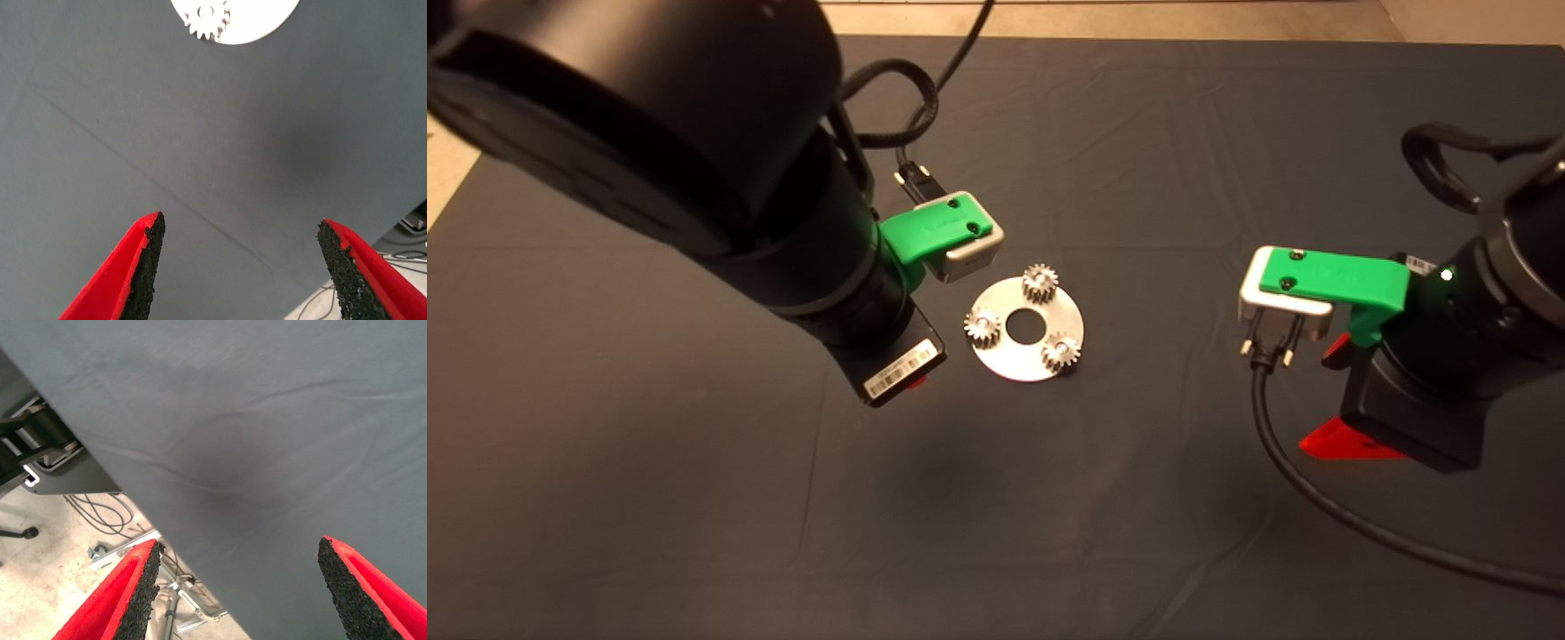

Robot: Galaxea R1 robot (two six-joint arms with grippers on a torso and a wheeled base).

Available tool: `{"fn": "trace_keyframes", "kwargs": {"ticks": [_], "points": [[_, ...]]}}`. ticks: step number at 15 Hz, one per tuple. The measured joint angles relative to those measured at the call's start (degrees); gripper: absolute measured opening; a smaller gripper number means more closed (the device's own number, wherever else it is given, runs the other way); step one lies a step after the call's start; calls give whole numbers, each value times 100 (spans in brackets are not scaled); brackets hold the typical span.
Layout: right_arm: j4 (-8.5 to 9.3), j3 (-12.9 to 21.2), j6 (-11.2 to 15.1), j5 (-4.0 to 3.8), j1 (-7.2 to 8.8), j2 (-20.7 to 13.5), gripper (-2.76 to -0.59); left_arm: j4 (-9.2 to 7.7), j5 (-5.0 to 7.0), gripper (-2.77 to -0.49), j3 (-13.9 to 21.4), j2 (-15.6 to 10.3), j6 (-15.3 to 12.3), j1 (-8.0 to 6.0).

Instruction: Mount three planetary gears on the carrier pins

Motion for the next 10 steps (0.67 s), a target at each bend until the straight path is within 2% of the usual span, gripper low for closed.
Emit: {"fn": "trace_keyframes", "kwargs": {"ticks": [3, 10], "points": [[1, 201, 178, 13, 0, -20, -160, -110, -4, -164, 112, -69, -65, -10], [7, 398, 291, 11, 0, -85, -160, -182, -4, -164, 233, -74, -310, -63]]}}
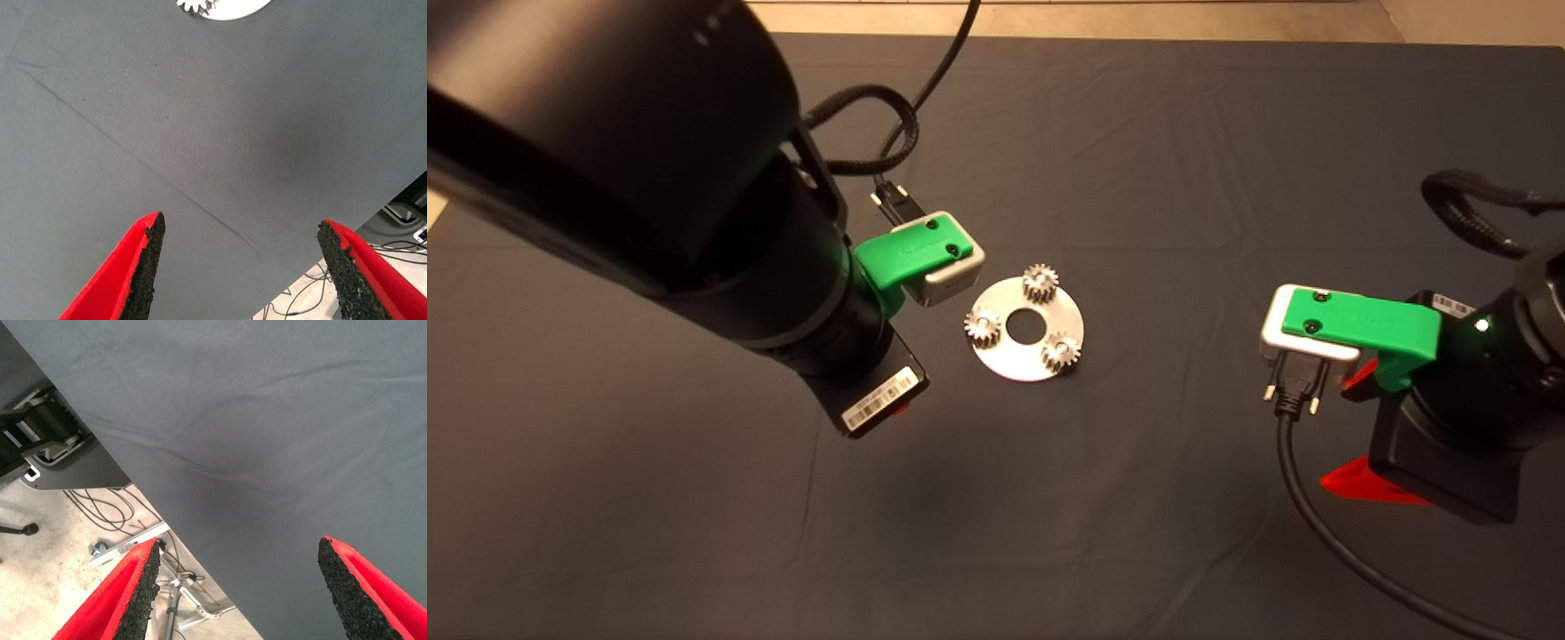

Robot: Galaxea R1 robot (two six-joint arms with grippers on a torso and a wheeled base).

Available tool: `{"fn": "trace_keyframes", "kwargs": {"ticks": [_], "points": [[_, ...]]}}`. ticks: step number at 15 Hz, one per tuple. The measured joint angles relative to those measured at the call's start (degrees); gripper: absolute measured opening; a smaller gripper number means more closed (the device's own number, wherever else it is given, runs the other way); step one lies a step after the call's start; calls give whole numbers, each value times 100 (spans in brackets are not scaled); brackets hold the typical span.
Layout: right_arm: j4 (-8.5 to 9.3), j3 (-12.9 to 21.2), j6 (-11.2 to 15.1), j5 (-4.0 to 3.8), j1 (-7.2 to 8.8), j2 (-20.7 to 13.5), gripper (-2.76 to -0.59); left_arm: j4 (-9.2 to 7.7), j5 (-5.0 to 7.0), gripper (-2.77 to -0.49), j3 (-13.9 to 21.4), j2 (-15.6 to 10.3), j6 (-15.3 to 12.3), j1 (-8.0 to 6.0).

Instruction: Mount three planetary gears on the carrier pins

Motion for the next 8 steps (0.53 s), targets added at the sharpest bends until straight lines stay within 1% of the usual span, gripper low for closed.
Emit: {"fn": "trace_keyframes", "kwargs": {"ticks": [3, 8], "points": [[2, 10, 20, -1, 0, -72, -160, -9, 0, -164, 12, 33, -17, 0], [10, 33, 26, -1, 0, -78, -160, -11, 0, -164, 26, 127, -52, 0]]}}
